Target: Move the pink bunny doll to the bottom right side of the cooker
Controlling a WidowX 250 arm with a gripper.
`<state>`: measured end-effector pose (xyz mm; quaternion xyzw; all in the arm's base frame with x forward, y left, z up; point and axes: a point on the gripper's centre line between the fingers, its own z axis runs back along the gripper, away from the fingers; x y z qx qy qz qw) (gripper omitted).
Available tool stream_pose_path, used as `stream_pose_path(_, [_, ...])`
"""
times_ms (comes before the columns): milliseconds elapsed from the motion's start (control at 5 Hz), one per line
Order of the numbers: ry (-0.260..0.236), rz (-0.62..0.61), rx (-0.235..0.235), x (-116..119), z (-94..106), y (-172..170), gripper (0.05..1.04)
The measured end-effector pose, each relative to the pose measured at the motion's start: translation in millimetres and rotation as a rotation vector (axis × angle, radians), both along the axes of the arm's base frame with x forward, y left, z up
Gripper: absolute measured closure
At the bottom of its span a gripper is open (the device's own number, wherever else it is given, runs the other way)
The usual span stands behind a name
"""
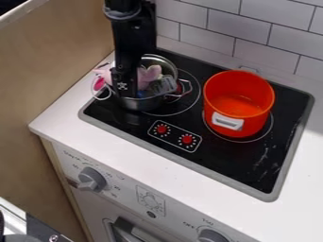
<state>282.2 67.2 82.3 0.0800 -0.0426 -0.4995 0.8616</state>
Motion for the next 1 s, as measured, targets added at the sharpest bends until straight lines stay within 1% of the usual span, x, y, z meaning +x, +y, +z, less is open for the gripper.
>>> stream_pose_path(200, [-0.010,0.009,-0.003,1.6,-0.2,0.1,0.387])
stream_pose_path(400, [-0.006,0.017,-0.021,1.0,-0.2,-2.4,0.650])
stream_pose_path(600, [0.017,0.028,-0.031,-0.8,2.5,-3.4,0.818])
stream_pose_path(800, [0.042,0.029,-0.057,-1.3,9.3,-4.6,0.940])
stream_pose_path(1000, [0.062,0.033,-0.053,-0.7,17.8,-8.3,1.015])
